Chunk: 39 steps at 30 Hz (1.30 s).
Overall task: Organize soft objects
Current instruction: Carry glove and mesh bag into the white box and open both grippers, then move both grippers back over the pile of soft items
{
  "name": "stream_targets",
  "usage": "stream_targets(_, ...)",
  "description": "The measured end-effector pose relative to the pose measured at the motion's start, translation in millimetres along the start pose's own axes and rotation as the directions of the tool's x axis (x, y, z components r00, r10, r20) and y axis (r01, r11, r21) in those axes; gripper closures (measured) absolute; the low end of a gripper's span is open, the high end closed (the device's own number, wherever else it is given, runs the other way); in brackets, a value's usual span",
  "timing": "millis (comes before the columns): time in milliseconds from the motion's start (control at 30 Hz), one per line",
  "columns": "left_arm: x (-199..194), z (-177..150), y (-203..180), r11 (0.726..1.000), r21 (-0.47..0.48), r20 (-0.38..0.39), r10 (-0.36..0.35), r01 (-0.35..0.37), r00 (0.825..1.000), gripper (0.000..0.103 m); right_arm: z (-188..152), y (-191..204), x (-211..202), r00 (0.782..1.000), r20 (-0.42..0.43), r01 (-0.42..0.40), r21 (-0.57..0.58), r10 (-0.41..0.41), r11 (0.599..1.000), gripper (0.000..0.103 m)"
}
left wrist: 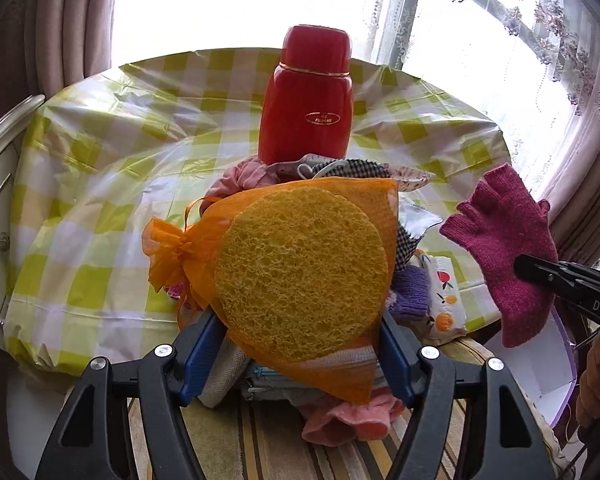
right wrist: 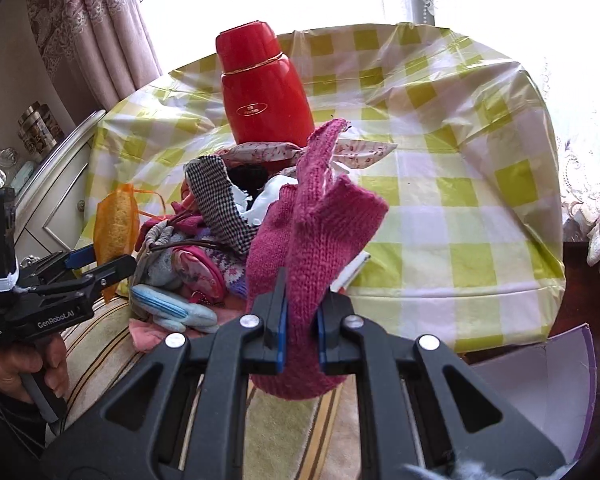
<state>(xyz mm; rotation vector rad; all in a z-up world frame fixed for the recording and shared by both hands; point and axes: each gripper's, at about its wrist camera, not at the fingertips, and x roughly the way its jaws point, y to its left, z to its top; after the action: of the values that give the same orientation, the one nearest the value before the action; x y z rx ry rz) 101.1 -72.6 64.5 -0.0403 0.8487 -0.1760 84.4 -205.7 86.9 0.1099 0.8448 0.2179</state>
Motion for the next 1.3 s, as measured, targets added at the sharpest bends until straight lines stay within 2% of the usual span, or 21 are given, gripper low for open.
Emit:
stream_targets(167, -28.1, 4.4, -41.0, 0.989, 0.102, 0.087, -0.115, 0.106, 0.99, 0.032, -14.7, -30.1, -28.7, 0.996, 0.011, 0.092, 0.063, -0.093, 0.994, 0.089)
stream_targets(300, -35.2, 3.2, -90.3, 0.947, 0.195, 0.07, -0.271, 0.254, 0.96, 0.032, -34.5, -59.6, -51.7, 0.977, 0.0, 0.212, 0.12, -0.214, 0.97, 0.089)
stream_targets(400, -32.4, -0.7, -128.0, 0.891, 0.228, 0.001, -0.403, 0.392, 0.915, 0.032, -52.3, -85.1, -65.1, 0.949, -0.034, 0.314, 0.165, -0.313, 0.935, 0.089)
stream_targets(500, -27.5, -7.4, -167.5, 0.837, 0.272, -0.067, -0.476, 0.475, 0.877, 0.032, -70.9, -112.6, -77.7, 0.921, -0.076, 0.389, 0.227, -0.382, 0.893, 0.089)
stream_targets(600, -21.2, -17.4, -203.5, 0.769, 0.296, -0.163, -0.544, 0.567, 0.823, 0.03, -85.7, -131.9, -90.3, 0.896, -0.103, 0.444, 0.266, -0.433, 0.856, 0.087)
stream_targets(633, -17.1, -20.4, -213.8, 0.752, 0.289, -0.198, -0.559, 0.593, 0.805, 0.027, -90.3, -136.9, -94.7, 0.886, -0.108, 0.462, 0.273, -0.45, 0.844, 0.086)
stream_targets(700, -6.9, -26.7, -227.8, 0.727, 0.249, -0.26, -0.586, 0.64, 0.767, 0.014, -96.8, -142.7, -100.6, 0.868, -0.118, 0.496, 0.278, -0.483, 0.823, 0.085)
stream_targets(767, 2.9, -30.8, -235.1, 0.724, 0.21, -0.305, -0.59, 0.657, 0.748, 0.013, -101.1, -146.8, -102.9, 0.852, -0.133, 0.522, 0.282, -0.506, 0.805, 0.078)
stream_targets(800, 6.9, -32.4, -236.2, 0.728, 0.205, -0.32, -0.582, 0.654, 0.748, 0.013, -102.6, -148.2, -102.9, 0.845, -0.143, 0.533, 0.285, -0.515, 0.796, 0.076)
stream_targets(900, 9.8, -36.7, -241.0, 0.733, 0.229, -0.334, -0.559, 0.641, 0.759, 0.013, -105.7, -150.7, -103.6, 0.818, -0.159, 0.574, 0.283, -0.553, 0.768, 0.056)
stream_targets(933, 7.5, -39.2, -239.2, 0.733, 0.231, -0.331, -0.559, 0.64, 0.76, 0.013, -106.6, -149.5, -105.4, 0.817, -0.15, 0.575, 0.282, -0.557, 0.768, 0.046)
stream_targets(967, 3.1, -42.6, -235.0, 0.735, 0.229, -0.326, -0.56, 0.639, 0.762, 0.012, -106.3, -148.8, -106.9, 0.82, -0.139, 0.57, 0.285, -0.555, 0.771, 0.041)
stream_targets(1033, 3.0, -45.7, -225.8, 0.746, 0.216, -0.315, -0.557, 0.63, 0.768, 0.012, -104.2, -144.0, -107.7, 0.812, -0.122, 0.58, 0.281, -0.571, 0.764, 0.039)
stream_targets(1100, 3.8, -47.3, -215.7, 0.767, 0.195, -0.314, -0.542, 0.611, 0.78, 0.013, -100.9, -136.7, -104.3, 0.797, -0.11, 0.599, 0.261, -0.593, 0.757, 0.037)
stream_targets(1133, 4.4, -47.9, -208.1, 0.778, 0.182, -0.314, -0.534, 0.602, 0.785, 0.013, -99.6, -133.4, -102.2, 0.797, -0.097, 0.599, 0.257, -0.597, 0.758, 0.037)
stream_targets(1233, 2.7, -47.8, -183.8, 0.82, 0.146, -0.303, -0.495, 0.553, 0.814, 0.013, -97.3, -126.0, -97.8, 0.832, -0.048, 0.542, 0.29, -0.553, 0.789, 0.037)
stream_targets(1300, -0.7, -47.4, -167.2, 0.842, 0.136, -0.28, -0.473, 0.522, 0.835, 0.014, -94.0, -118.4, -88.6, 0.852, -0.055, 0.514, 0.272, -0.52, 0.813, 0.037)
